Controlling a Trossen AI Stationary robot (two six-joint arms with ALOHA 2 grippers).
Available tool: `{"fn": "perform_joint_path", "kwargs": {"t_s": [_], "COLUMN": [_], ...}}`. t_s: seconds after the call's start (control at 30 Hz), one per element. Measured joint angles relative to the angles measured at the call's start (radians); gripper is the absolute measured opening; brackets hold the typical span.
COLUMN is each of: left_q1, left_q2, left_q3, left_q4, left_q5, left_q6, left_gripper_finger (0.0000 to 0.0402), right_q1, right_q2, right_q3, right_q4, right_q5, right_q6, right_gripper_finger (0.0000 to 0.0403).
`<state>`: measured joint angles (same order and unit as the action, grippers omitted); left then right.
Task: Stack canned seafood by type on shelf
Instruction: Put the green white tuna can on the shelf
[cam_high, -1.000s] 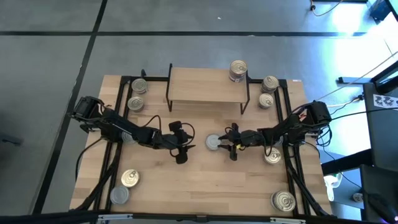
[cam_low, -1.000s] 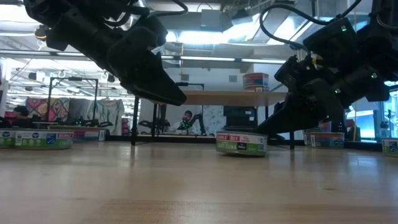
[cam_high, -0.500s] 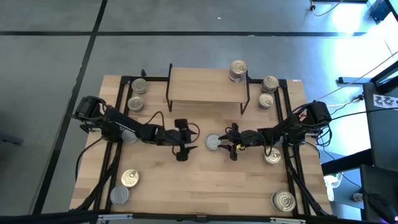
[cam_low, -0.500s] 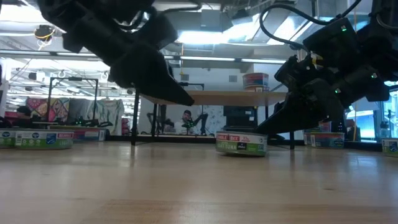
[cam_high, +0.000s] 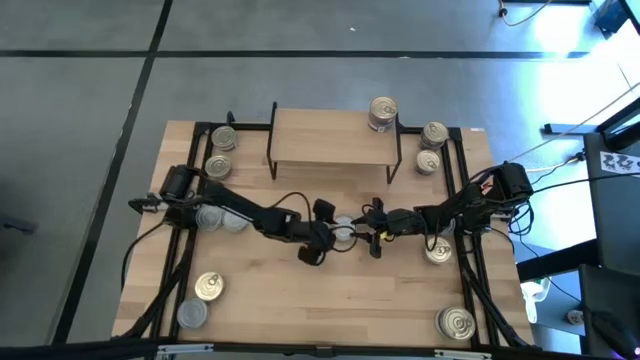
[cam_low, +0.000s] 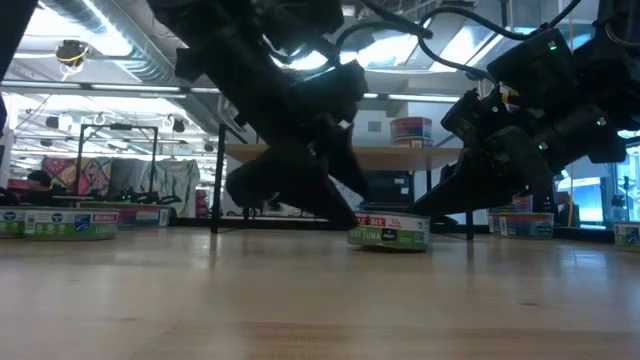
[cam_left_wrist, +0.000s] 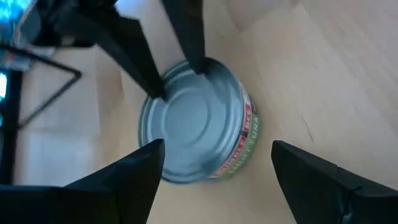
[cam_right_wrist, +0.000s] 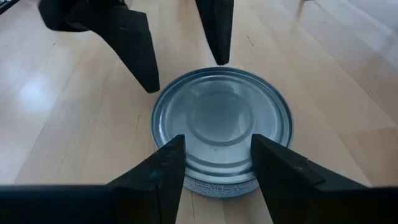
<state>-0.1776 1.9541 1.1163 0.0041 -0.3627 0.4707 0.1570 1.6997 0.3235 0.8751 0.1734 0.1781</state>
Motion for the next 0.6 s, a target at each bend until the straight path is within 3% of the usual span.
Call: {"fn": "perform_joint_path", "kwargs": {"t_s": [0.6], "left_q1": [-0.001], "left_q2": [0.096], "left_q3": [0.004], "left_q4": [0.093], "left_q5": [-0.076], "left_q6": [0.233], "left_gripper_finger": [0.0294], "right_q1": [0.000], "right_q2": [0.000], "right_q3": [0.001], "right_q4": [-0.006], "right_q5": [-0.002], "right_q6": [-0.001], "right_gripper_finger": [0.0182]}}
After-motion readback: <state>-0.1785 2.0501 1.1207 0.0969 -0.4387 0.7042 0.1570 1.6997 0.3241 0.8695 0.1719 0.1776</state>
